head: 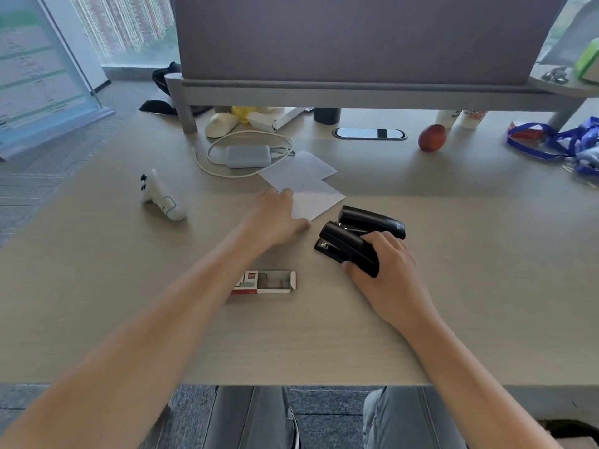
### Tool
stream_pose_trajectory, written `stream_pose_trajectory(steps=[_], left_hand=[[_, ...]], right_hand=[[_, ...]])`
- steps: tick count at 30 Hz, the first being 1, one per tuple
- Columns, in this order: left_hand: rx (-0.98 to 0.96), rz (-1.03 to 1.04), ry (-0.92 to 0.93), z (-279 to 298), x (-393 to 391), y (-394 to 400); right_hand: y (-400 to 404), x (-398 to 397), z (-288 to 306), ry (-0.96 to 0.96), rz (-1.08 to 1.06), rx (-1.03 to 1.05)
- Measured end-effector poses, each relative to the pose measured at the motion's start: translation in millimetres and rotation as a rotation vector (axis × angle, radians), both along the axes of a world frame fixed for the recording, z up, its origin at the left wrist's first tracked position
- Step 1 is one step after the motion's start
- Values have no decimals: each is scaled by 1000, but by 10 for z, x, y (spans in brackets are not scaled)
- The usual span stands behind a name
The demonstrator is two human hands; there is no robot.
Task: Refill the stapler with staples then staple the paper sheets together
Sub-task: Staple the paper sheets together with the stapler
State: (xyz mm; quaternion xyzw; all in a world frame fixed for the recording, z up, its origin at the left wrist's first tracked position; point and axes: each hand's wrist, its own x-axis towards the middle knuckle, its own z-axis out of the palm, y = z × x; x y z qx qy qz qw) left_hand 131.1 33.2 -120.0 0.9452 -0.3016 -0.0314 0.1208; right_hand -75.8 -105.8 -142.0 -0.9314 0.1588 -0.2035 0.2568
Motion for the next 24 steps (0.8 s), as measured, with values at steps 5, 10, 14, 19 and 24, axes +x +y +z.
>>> stream_pose_trajectory(steps=[5,10,14,19,24], left_hand=[[40,-97,-220,-38,-104,-3],[-6,-87,-237,35,-79,106],[-224,29,-191,182,-113,190],[-664,177,53,375,-278,345],[-1026,234,461,532,-687,501]], right_hand=[[1,12,0,0,-5,3],[8,-2,24,13,-3,13],[40,-35,66,17,-29,33],[91,-79,105,10,-31,54],[149,-149,191,-28,-62,167]])
